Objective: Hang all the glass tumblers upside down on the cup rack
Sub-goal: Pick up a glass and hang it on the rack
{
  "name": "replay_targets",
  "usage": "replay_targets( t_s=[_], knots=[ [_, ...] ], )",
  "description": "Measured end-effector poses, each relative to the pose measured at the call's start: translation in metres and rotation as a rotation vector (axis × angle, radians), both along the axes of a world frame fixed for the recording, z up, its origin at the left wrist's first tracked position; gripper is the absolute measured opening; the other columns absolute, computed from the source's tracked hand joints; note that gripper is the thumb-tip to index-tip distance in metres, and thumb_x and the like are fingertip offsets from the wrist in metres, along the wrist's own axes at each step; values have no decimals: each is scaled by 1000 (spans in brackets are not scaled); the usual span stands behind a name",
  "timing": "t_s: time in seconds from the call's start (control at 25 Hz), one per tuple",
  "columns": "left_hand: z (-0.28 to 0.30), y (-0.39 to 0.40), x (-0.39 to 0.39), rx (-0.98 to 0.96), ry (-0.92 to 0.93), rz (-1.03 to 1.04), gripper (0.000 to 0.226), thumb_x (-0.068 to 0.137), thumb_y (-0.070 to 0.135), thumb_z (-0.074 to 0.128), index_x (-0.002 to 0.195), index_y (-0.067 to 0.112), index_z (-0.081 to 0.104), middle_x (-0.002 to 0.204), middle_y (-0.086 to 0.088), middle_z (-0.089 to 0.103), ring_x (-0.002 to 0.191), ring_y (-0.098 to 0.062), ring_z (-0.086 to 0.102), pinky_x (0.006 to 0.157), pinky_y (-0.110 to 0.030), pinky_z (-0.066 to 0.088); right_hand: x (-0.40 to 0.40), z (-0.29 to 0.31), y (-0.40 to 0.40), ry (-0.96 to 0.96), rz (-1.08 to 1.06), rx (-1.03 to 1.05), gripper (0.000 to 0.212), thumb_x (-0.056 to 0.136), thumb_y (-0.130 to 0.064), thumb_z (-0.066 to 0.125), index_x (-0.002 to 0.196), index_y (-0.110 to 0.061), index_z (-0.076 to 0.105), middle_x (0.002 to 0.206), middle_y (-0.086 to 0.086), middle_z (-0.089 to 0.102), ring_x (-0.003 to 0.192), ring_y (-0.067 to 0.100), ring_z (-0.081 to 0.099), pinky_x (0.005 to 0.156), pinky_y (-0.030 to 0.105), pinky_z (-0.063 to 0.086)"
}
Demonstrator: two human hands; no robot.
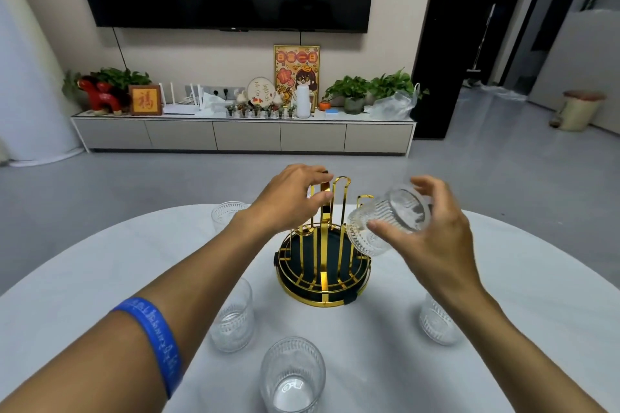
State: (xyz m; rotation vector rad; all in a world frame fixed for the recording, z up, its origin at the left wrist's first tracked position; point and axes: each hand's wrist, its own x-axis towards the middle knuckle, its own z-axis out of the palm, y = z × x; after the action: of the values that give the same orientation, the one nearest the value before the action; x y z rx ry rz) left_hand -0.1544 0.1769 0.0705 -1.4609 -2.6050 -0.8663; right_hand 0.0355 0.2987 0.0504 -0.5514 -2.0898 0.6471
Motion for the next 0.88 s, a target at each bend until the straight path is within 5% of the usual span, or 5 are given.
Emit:
replay_targets(
  t_s=[0.32,0.88],
  knots=[
    [4,3,-9,-46,30,-18,49,92,40,58,137,24,53,148,7,47,129,-21,49,102,-49,42,-44,-26,-7,-361,104,169,52,71,-36,81,114,-19,58,119,0,62,99,23,56,70,27,37],
    [6,-2,9,-3,-41,36,54,94,38,55,144,23,42,153,0,41,139,-22,36,106,-39,33,-43,-42,-9,-459,100,113,54,74,-39,76,118,-25,48,125,-2,56,105,21,54,71,29,43]
  ],
)
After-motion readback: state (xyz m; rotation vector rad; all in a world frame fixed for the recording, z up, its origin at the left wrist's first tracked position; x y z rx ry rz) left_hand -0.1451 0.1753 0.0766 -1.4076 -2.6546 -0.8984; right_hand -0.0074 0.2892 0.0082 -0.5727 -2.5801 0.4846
